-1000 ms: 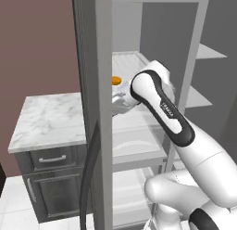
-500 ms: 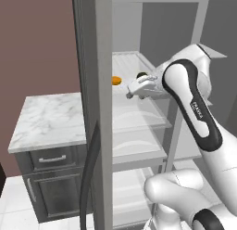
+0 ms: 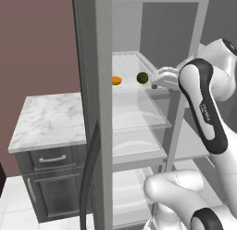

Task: Take the orange and lime from the fridge shelf and place them in the freezer drawer to begin freezing them.

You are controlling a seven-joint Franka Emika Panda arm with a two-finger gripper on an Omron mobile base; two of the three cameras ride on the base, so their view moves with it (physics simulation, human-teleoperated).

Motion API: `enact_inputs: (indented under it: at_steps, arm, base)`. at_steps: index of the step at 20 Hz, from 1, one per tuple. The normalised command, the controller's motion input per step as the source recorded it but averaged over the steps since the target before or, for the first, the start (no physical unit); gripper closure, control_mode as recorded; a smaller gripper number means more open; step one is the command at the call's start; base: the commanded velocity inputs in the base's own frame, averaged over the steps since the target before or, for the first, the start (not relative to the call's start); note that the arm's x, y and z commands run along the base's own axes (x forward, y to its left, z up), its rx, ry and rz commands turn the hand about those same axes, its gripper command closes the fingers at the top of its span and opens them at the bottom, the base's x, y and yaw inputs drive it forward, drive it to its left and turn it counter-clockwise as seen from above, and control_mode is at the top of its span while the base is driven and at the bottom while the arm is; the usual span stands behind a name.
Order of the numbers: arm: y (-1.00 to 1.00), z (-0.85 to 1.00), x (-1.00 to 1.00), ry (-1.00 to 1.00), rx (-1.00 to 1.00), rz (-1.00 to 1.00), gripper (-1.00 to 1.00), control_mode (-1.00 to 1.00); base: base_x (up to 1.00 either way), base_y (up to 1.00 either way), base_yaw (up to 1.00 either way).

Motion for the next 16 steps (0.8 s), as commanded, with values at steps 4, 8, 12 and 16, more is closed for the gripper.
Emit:
enact_inputs:
  at_steps: [4, 8, 12, 16]
  arm:
    - [-1.00, -0.38, -0.58, -0.02, 0.00, -0.37, -1.00, -1.00]
    - [-1.00, -0.11, -0.29, 0.00, 0.00, -0.35, -1.00, -1.00]
    - [-1.00, -0.01, 0.02, 0.00, 0.00, -0.34, -1.00, -1.00]
    - [-1.00, 0.00, 0.22, 0.04, 0.00, -0.32, -1.00, -1.00]
  base:
    - [0.00, 0.00, 0.00]
    - [0.00, 0.00, 0.00]
    - [0.00, 0.00, 0.00]
    - [0.00, 0.00, 0.00]
